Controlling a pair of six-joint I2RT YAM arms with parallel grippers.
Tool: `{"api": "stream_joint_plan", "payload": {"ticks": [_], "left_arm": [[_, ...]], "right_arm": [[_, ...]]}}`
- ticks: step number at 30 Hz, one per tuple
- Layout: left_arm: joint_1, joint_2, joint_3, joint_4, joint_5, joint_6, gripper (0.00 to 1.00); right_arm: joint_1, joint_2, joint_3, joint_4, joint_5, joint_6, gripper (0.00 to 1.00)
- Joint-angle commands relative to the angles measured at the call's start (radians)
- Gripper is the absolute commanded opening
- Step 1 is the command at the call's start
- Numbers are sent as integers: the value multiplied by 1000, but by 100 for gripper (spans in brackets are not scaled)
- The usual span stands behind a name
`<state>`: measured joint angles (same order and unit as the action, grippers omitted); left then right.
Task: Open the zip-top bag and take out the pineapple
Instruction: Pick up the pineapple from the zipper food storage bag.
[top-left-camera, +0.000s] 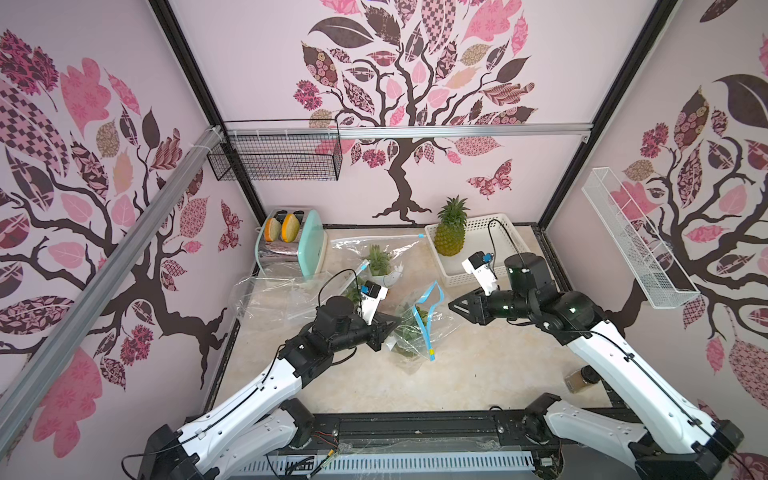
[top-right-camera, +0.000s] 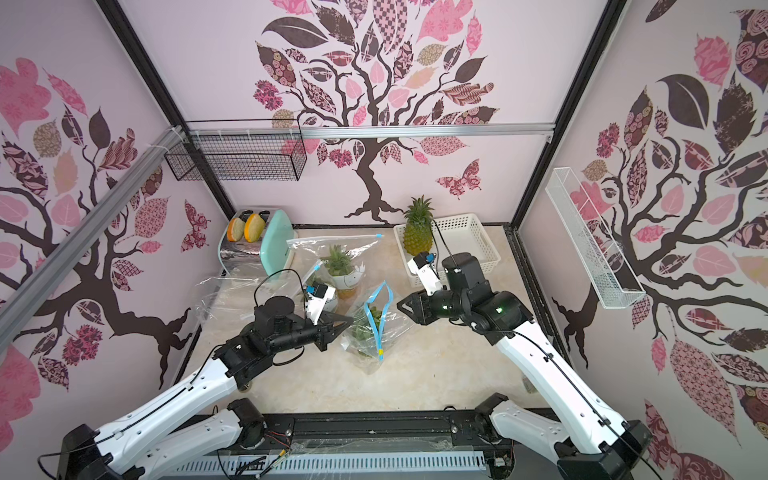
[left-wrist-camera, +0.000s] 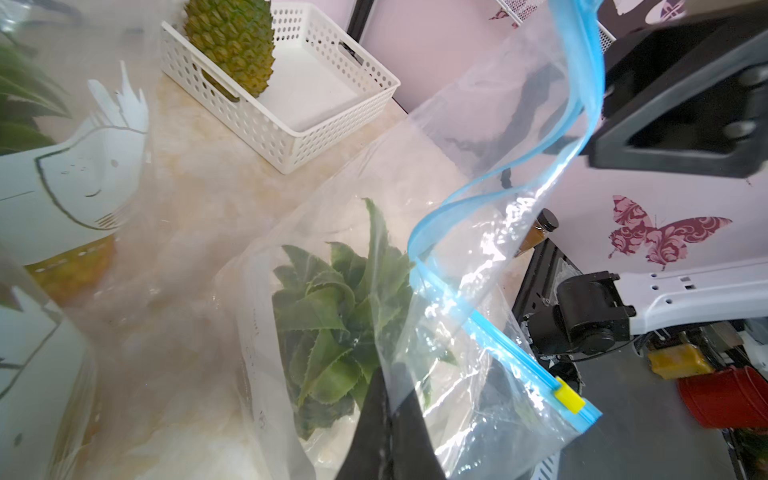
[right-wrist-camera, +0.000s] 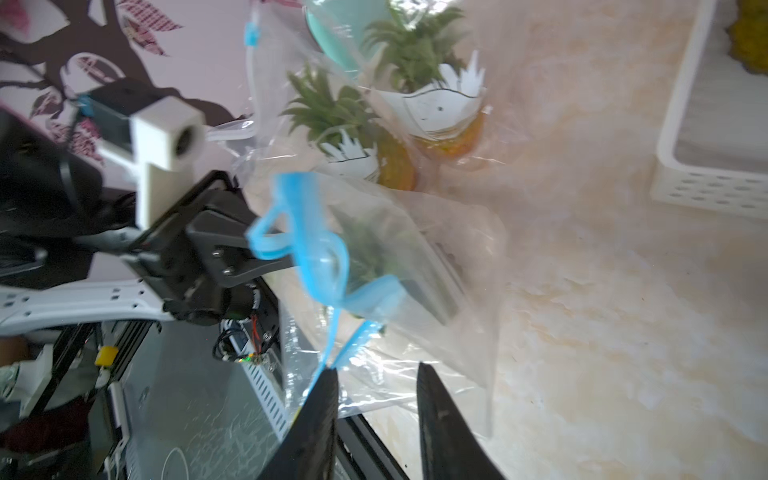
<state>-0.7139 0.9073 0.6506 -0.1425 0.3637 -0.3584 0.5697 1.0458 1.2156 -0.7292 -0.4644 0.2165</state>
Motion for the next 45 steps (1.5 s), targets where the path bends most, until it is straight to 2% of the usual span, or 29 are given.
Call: {"api": "stream_joint_plan", "payload": {"ticks": [1,6,15,26,35,45], "left_arm": [[-7,-2,23,26,41,12,0],[-7,-20,13,22,29,12,0],[-7,-58,-12,24,28,9,0],[-7,-74,-25,67,62,13,0],[-9,-85,-28,103,96,19,0],[-11,-129,-43,118,117,32,0]], "right_arm": [[61,33,79,-67,35,5,34],[117,108,80,-10,63,31,32],[121,212,14,154,139,93,29],[137,218,48,217,95,156,29],[138,204,-3,356,14,262,27],[138,266,-32,399,55,279,28]]}}
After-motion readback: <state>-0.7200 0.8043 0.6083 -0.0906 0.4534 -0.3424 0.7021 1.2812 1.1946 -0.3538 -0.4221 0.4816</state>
